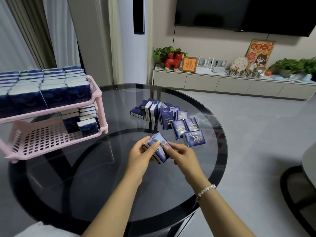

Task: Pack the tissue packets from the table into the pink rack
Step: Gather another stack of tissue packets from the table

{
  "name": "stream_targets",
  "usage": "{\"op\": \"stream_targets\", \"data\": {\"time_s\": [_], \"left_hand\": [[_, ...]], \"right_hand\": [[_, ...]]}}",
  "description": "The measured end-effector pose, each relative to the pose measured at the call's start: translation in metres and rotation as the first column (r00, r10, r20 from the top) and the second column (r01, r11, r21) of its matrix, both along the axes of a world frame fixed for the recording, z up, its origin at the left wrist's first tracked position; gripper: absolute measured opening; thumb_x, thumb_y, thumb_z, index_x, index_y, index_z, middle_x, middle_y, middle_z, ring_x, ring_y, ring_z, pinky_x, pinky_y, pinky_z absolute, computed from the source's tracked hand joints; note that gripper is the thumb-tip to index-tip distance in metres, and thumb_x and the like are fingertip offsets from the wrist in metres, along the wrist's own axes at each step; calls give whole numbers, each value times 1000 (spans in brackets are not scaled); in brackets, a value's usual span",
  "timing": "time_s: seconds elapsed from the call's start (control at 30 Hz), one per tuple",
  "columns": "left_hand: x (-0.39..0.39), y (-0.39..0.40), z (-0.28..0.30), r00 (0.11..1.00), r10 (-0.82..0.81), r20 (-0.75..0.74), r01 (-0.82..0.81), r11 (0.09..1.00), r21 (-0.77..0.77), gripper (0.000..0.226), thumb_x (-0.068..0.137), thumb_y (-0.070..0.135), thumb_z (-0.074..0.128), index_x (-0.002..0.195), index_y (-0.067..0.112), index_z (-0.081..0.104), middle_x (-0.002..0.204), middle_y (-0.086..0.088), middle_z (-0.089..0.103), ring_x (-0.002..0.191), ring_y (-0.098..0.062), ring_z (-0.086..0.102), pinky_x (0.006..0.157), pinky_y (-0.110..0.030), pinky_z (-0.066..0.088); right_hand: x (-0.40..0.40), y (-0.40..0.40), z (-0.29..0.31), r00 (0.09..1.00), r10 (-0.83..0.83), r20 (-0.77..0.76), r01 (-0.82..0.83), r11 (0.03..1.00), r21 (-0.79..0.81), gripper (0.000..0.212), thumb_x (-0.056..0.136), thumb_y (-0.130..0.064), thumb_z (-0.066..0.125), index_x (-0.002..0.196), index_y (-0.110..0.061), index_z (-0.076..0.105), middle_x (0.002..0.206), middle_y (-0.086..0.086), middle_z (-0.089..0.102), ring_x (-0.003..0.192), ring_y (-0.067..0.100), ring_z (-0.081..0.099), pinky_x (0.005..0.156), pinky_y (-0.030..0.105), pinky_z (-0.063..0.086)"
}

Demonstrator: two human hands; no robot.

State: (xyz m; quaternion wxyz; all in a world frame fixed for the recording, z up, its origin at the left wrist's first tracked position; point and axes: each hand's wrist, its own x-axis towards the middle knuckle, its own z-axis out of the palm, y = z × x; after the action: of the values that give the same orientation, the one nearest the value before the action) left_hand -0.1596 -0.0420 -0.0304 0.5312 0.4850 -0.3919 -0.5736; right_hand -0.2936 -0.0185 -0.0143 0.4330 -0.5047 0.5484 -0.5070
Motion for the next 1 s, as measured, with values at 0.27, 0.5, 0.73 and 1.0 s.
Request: {"op": "stream_targets", "data": {"time_s": [0.27, 0.5, 0.73, 1.0], "left_hand": [[3, -8, -5, 997, 80, 24, -80, 997, 6, 34, 86, 21, 67, 114, 6, 57, 111, -17, 66, 87, -21, 62, 71, -30, 50], [6, -7, -8, 996, 80, 34, -80, 997, 0, 33, 85, 21, 68, 112, 6, 58, 109, -17, 67, 85, -20, 62, 67, -28, 50], [8, -4, -7, 995, 94, 33, -94, 996, 1, 36, 83, 24, 70, 114, 10, 57, 109, -10, 65, 90, -20, 62, 71, -28, 50], [7, 1, -3, 997, 70, 41, -69, 997, -26, 37, 80, 18, 73, 113, 13, 57, 109, -10, 67, 90, -20, 62, 71, -28, 51]], "right_hand": [[-65, -48, -12, 704, -330, -629, 390, 920, -46, 53, 86, -35, 63, 135, -21, 47, 143, 10, 35, 129, 33, 30, 107, 38, 25], [-70, -55, -8, 770, -195, -607, 301, 951, 76, 66, 75, -39, 74, 132, -20, 47, 126, 13, 45, 118, 30, 43, 101, 35, 35], [-55, -41, -12, 957, -176, -230, 218, 961, 171, 30, 78, -35, 73, 80, -12, 53, 65, 0, 50, 58, 13, 45, 52, 23, 37], [5, -13, 4, 988, -104, 114, 99, 994, 48, 21, 89, -31, 61, 83, -12, 68, 72, 0, 64, 65, 9, 56, 63, 21, 46]]}}
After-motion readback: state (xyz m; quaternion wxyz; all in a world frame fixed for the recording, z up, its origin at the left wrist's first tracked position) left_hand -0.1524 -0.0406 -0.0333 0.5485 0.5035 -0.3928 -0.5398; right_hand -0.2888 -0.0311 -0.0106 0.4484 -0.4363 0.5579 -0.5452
